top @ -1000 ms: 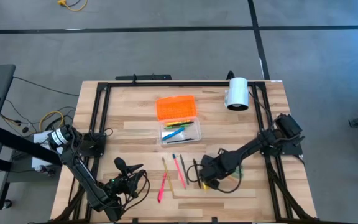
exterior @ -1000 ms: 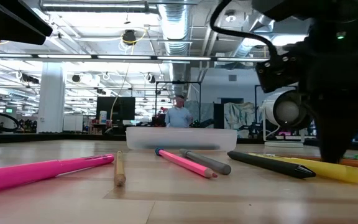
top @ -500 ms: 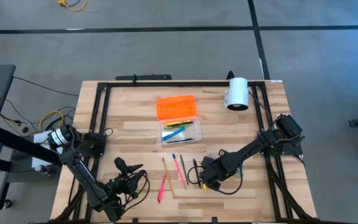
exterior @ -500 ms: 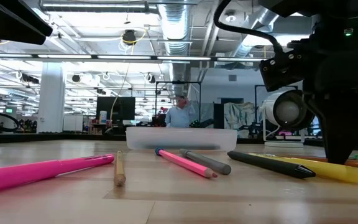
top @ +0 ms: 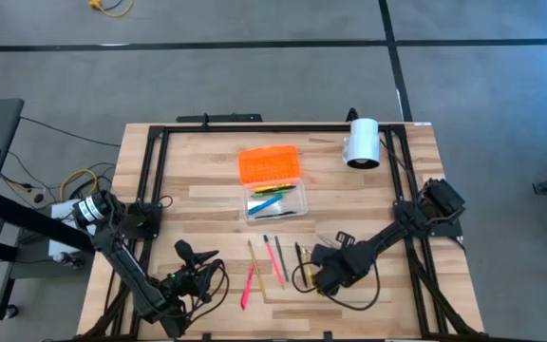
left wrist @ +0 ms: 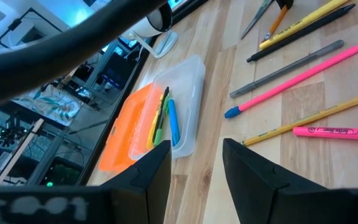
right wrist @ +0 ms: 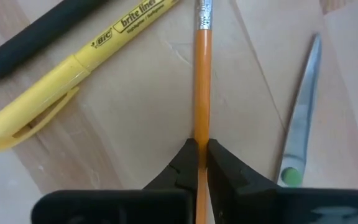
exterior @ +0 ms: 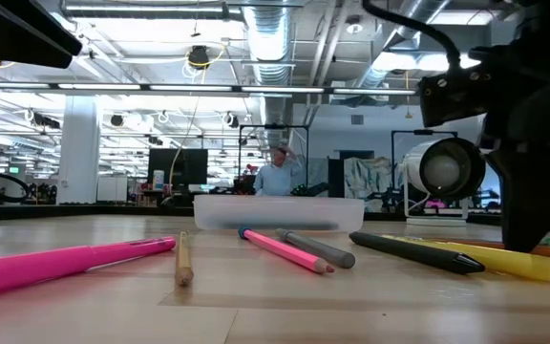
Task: Pick & place school supplies into a supply box
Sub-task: Put the orange pencil into the supply box
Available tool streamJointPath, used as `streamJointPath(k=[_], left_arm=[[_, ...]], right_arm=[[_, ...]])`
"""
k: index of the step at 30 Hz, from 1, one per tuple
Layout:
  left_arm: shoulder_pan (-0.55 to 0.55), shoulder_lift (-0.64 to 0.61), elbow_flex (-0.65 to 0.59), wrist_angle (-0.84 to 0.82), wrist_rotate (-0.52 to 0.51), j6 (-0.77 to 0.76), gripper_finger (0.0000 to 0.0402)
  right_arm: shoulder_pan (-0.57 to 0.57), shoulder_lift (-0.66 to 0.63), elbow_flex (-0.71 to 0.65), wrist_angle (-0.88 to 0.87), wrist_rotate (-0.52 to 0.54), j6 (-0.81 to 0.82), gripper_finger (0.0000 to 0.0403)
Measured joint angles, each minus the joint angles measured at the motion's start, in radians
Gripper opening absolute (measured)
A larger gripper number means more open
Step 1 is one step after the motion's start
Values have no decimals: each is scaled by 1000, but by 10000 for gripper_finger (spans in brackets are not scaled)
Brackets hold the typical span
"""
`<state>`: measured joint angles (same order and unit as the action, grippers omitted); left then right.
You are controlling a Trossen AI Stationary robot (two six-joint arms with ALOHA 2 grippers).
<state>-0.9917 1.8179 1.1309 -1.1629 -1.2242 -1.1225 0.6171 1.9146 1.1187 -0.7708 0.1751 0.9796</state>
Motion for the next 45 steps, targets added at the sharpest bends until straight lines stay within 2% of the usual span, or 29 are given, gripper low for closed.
streamJointPath(k=[23, 31, 41, 45], left_arm=[[16, 0, 0, 7, 8, 0, 137], [16, 0, 0, 6, 9, 0, 137], [16, 0, 0, 6, 10, 0, 137], [16, 0, 0, 6, 11, 0, 137]], right_arm=[[16, 2, 4, -9, 34, 19, 1], [25, 12, 112, -156, 23, -15, 0], [34, 9, 195, -307, 131, -19, 0], [25, 8, 213, -340, 210, -37, 0]])
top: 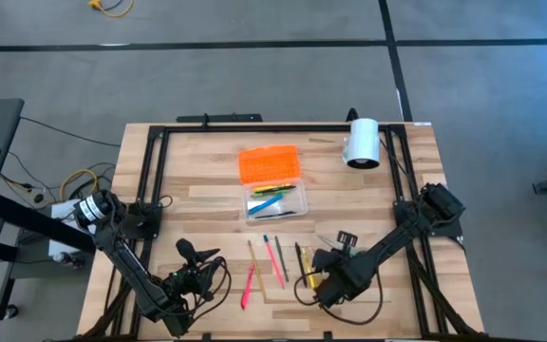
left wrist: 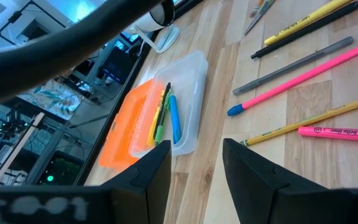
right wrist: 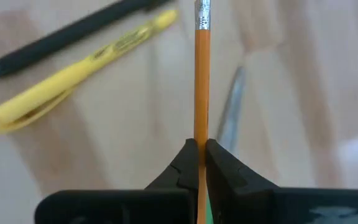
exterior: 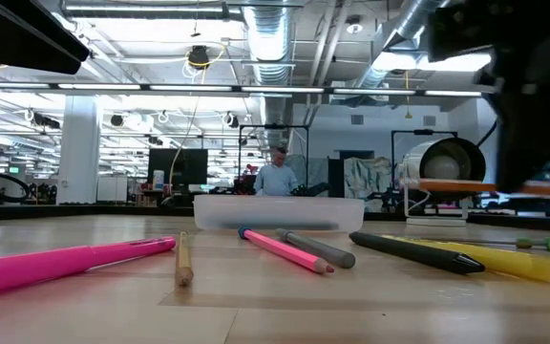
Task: Pick & place school supplies into a supply box
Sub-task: Put the orange pencil into the supply box
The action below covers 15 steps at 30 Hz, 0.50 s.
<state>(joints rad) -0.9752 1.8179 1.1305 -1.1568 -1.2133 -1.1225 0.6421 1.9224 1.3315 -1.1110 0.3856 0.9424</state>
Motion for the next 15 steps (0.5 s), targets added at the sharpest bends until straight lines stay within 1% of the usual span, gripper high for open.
streamJointPath(k=[4, 8, 12, 15], left_arm=[[0, 0, 0, 0, 0, 0, 137], [0, 0, 0, 0, 0, 0, 137], [0, 0, 0, 0, 0, 0, 137], [0, 0, 0, 0, 0, 0, 137]], right_arm=[[-26, -2, 17, -6, 105, -10, 0], [-75, -2, 37, 1, 179, -70, 0], [-154, -2, 50, 61, 220, -194, 0], [-228, -3, 51, 151, 234, -327, 0]])
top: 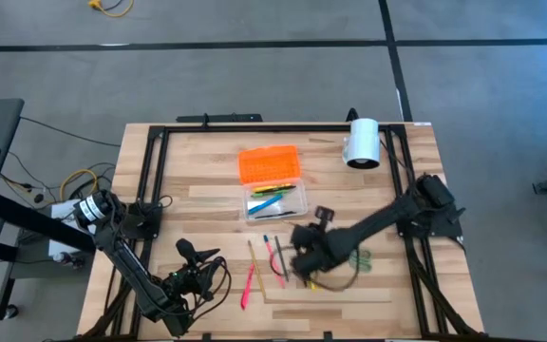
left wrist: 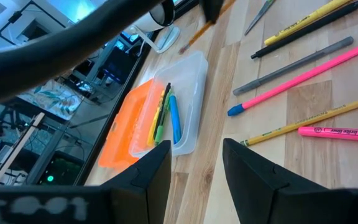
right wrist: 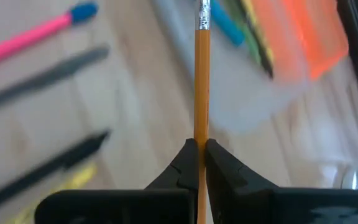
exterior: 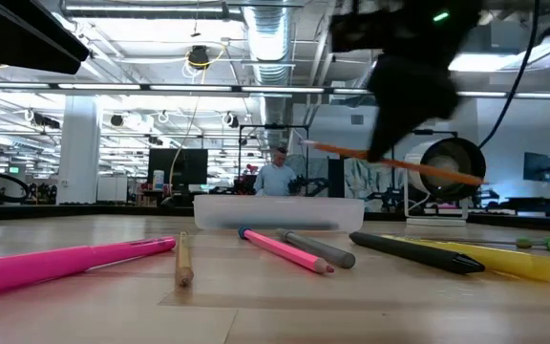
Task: Pick & place school supplies into a supply box
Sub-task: Put the orange pencil into the supply box
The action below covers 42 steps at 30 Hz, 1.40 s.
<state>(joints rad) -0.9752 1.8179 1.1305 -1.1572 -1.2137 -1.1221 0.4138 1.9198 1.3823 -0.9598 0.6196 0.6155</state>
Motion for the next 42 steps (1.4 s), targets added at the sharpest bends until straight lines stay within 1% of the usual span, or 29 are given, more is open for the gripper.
streamJointPath(k=[5, 8, 10, 16, 20, 24, 29, 34, 42], left_arm=[[0, 0, 0, -3, 2, 0, 137], [0, 0, -3, -5, 14, 1, 137], [0, 0, -9, -5, 30, 6, 137], [0, 0, -21, -4, 31, 6, 137], [0, 0, -21, -4, 32, 8, 137], [0, 0, -21, -4, 32, 9, 137], [0, 0, -21, -4, 32, 10, 137], [0, 0, -21, -4, 33, 10, 137], [0, 0, -21, -4, 34, 10, 137]], right_arm=[[-122, 0, 0, 150, -16, -199, 0], [-184, 0, 0, 218, -40, -284, 0], [-219, 0, 0, 253, -55, -326, 0], [-284, 0, 0, 346, -94, -409, 0], [-305, 0, 0, 386, -106, -439, 0], [-325, -1, 0, 423, -144, -442, 0], [-333, -1, 0, 483, -151, -459, 0], [-338, -1, 0, 490, -188, -458, 0], [-345, -1, 0, 490, -203, -435, 3]])
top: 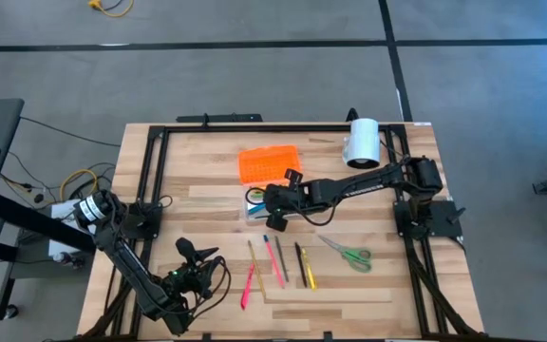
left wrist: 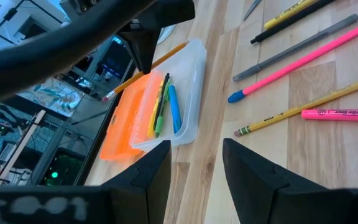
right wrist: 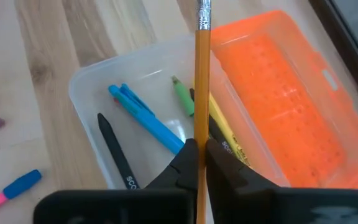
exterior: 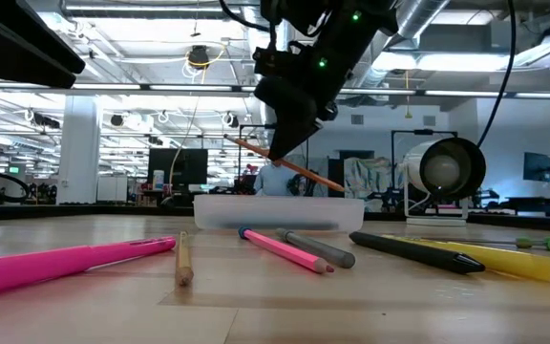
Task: Pick & place school supplies into a supply box
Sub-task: Put the orange pencil into the supply box, then put the pink pen into the supply box
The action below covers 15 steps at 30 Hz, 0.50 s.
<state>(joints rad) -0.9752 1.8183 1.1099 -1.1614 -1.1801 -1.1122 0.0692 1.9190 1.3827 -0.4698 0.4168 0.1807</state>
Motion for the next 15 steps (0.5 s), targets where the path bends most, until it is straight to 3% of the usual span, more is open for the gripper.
streamJointPath(k=[15], left_arm=[[0, 0, 0, 0, 0, 0, 137]], right_arm=[[-14, 0, 0, 0, 1, 29, 83]])
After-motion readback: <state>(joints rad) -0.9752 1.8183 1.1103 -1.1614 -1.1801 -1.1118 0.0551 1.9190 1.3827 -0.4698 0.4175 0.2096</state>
